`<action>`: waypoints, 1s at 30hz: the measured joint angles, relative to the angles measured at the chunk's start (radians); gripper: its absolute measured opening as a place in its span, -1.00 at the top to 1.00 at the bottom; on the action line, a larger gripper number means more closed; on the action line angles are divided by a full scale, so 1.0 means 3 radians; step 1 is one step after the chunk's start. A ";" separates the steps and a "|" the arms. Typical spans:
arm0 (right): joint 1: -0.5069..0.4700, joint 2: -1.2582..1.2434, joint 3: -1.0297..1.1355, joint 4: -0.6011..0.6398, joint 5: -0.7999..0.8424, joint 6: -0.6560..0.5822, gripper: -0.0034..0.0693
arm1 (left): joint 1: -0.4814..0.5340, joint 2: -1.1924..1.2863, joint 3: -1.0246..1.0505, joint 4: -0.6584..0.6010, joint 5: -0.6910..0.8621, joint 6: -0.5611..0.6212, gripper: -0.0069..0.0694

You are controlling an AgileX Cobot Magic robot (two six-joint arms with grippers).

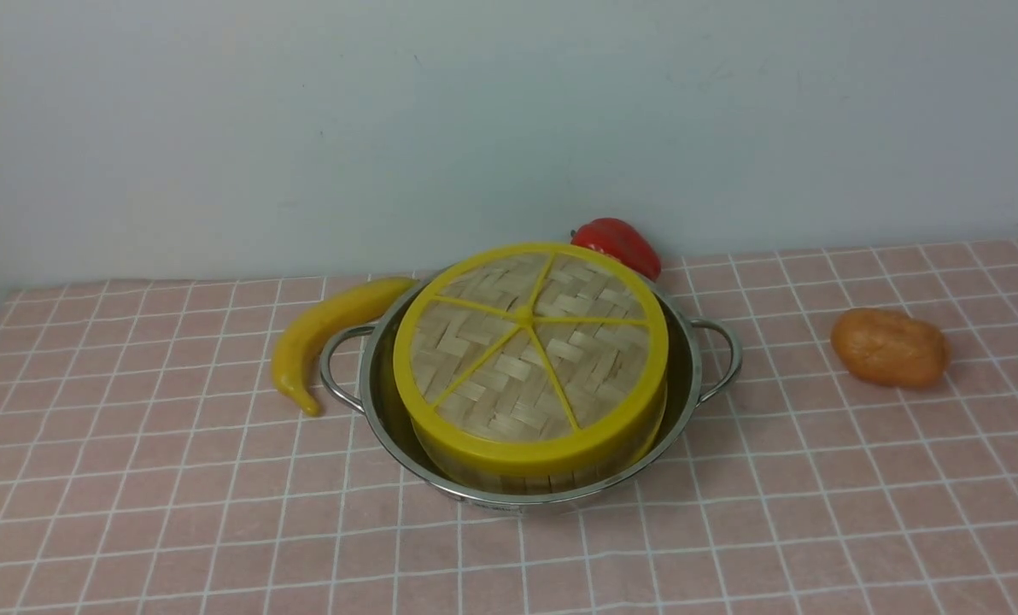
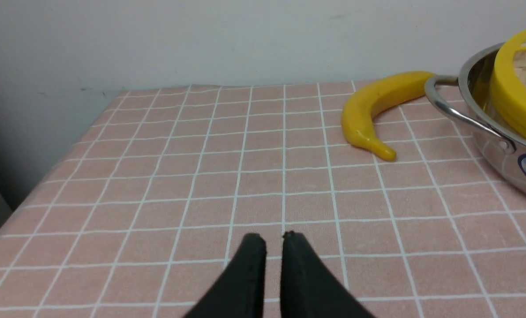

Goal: Place the steamer in the pot on the pink tablecloth, and put the lid on the steamer.

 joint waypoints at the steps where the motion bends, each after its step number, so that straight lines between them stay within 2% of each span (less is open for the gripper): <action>1: 0.0000 0.0000 0.0000 0.0000 0.0000 0.0000 0.57 | 0.0000 0.0000 0.0000 0.0000 0.0000 0.0000 0.66; 12: -0.0026 -0.0020 0.0007 0.0009 0.0000 0.0000 0.49 | 0.0003 -0.0004 0.0000 0.0000 0.0000 0.0000 0.62; 14: -0.0167 -0.0084 0.0009 0.0080 0.0000 0.0000 0.47 | 0.0003 -0.0004 0.0000 0.0000 0.0000 0.0000 0.62; 17: -0.0556 -0.0224 0.0010 0.0130 -0.0001 -0.0026 0.44 | 0.0003 -0.0004 0.0000 0.0000 0.0000 0.0000 0.59; 18: -0.0583 -0.0245 0.0014 0.0134 -0.0001 -0.0032 0.44 | 0.0003 -0.0004 0.0000 0.0000 0.0000 0.0000 0.59; 19: -0.0828 -0.0356 0.0044 0.0143 -0.0016 -0.0042 0.43 | 0.0007 -0.0004 0.0000 0.0000 0.0000 0.0000 0.59; 21: -0.1014 -0.0482 0.0118 0.0143 -0.0039 -0.0067 0.42 | 0.0007 -0.0004 0.0000 0.0000 0.0000 0.0000 0.59; 26: -0.1370 -0.0867 0.0559 0.0143 -0.0086 -0.0077 0.39 | 0.0007 -0.0004 0.0000 0.0000 0.0000 0.0000 0.57; 30: -0.1487 -0.1142 0.1015 0.0143 -0.0175 -0.0077 0.37 | 0.0007 -0.0004 0.0000 0.0000 0.0000 0.0000 0.57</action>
